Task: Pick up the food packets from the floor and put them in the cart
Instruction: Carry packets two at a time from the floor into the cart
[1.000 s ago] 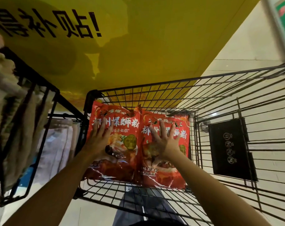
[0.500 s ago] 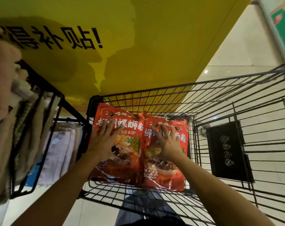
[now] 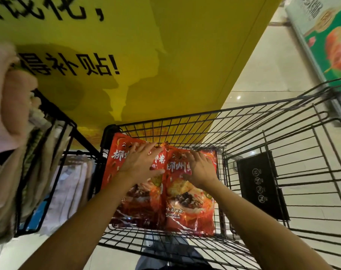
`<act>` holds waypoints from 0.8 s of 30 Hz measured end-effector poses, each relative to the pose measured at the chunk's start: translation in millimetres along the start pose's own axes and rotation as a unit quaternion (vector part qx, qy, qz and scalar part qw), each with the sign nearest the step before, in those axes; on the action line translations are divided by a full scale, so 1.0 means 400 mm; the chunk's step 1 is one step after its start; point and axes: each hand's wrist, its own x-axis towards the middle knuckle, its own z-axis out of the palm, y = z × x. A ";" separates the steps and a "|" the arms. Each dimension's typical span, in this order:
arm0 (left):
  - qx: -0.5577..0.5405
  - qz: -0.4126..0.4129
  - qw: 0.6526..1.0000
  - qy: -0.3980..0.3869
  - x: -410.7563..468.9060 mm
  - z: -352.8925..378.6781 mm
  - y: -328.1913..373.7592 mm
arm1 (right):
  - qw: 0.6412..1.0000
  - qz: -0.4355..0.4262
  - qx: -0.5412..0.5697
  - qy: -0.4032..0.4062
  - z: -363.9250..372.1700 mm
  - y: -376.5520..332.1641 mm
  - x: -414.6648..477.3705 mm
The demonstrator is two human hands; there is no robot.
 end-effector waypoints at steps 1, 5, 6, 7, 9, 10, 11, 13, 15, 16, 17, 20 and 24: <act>-0.001 0.000 1.000 0.013 0.010 -0.030 0.011 | 1.000 0.004 -0.001 0.022 -0.029 0.007 -0.003; -0.004 0.019 0.997 0.071 0.041 -0.164 0.084 | 0.994 0.033 0.000 0.100 -0.159 0.042 -0.042; -0.001 0.030 0.996 0.084 0.043 -0.196 0.108 | 0.992 0.043 -0.003 0.118 -0.194 0.052 -0.063; 0.001 0.045 0.994 0.097 0.041 -0.228 0.136 | 0.989 0.052 -0.007 0.137 -0.229 0.061 -0.087; 0.005 0.088 0.987 0.133 0.030 -0.289 0.197 | 0.982 0.068 -0.017 0.173 -0.295 0.079 -0.149; 0.011 0.115 0.981 0.156 0.022 -0.317 0.229 | 0.978 0.081 -0.023 0.190 -0.322 0.088 -0.186; 0.013 0.142 0.974 0.178 0.013 -0.342 0.262 | 0.972 0.099 -0.026 0.210 -0.346 0.096 -0.228; 0.006 0.189 0.959 0.213 -0.009 -0.385 0.332 | 0.957 0.148 -0.020 0.249 -0.380 0.113 -0.326; 0.013 0.235 0.944 0.232 -0.041 -0.413 0.408 | 0.936 0.205 -0.005 0.286 -0.400 0.123 -0.438; 0.021 0.263 0.935 0.236 -0.063 -0.421 0.451 | 0.925 0.233 0.001 0.300 -0.405 0.127 -0.501; 0.024 0.287 0.927 0.238 -0.084 -0.425 0.491 | 0.915 0.255 0.000 0.312 -0.409 0.128 -0.559; 0.020 0.360 0.902 0.238 -0.175 -0.426 0.634 | 0.886 0.328 -0.015 0.327 -0.395 0.129 -0.760; 0.024 0.468 0.856 0.218 -0.338 -0.389 0.857 | 0.829 0.435 -0.016 0.350 -0.332 0.133 -1.067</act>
